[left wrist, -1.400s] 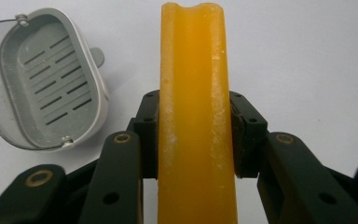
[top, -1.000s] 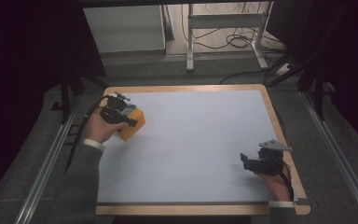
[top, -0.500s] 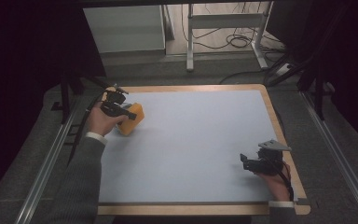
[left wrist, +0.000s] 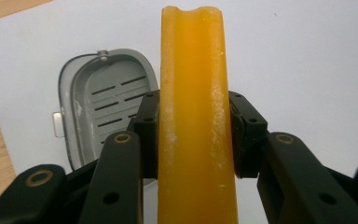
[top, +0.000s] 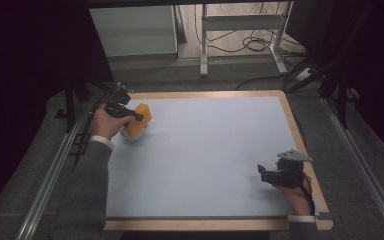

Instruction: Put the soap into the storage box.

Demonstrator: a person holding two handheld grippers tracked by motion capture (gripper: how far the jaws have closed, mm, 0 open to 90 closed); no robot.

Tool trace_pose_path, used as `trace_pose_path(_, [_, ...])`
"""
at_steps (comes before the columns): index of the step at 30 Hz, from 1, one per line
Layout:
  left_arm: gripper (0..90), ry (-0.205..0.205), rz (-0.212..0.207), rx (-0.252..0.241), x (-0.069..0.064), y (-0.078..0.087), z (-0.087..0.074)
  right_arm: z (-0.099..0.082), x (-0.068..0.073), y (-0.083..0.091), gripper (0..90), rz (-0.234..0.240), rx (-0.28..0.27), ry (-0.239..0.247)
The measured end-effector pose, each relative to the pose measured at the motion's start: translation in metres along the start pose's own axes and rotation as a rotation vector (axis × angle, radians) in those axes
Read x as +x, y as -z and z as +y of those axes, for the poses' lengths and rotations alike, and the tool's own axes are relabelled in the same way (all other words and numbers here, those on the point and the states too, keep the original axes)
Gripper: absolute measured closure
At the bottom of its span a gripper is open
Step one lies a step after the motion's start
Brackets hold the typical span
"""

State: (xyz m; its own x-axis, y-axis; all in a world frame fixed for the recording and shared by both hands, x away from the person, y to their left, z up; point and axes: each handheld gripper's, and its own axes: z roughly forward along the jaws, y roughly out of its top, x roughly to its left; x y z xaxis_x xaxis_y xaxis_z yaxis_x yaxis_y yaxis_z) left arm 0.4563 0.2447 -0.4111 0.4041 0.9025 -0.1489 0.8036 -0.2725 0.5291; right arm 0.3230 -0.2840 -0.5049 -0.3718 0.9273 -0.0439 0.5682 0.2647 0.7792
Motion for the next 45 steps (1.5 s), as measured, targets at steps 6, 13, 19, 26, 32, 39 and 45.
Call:
trace_pose_path(6, [61.4,0.03,0.003,0.003,0.008,-0.005,0.004,0.0,-0.001,0.002,6.6,-0.004,-0.004,-0.001])
trace_pose_path(13, [61.4,0.066,0.003,-0.017,0.018,-0.005,0.004,0.0,-0.003,0.002,6.6,-0.007,-0.001,-0.003])
trace_pose_path(19, [61.4,0.09,0.009,-0.015,0.027,-0.004,0.004,0.0,-0.003,0.002,6.6,-0.011,-0.003,-0.001])
trace_pose_path(26, [61.4,0.119,0.029,-0.026,0.034,-0.008,0.004,0.0,-0.004,0.004,6.6,-0.011,-0.008,-0.006])
trace_pose_path(32, [61.4,0.143,0.027,-0.011,0.042,-0.016,0.002,0.0,-0.005,0.004,6.6,-0.013,-0.008,-0.008])
trace_pose_path(39, [61.4,0.173,0.031,-0.022,0.049,-0.022,-0.001,0.0,-0.005,0.004,6.6,-0.017,-0.01,-0.008])
trace_pose_path(45, [61.4,0.19,0.028,-0.025,0.053,-0.027,-0.004,0.0,-0.005,0.003,6.6,-0.018,-0.006,-0.006])
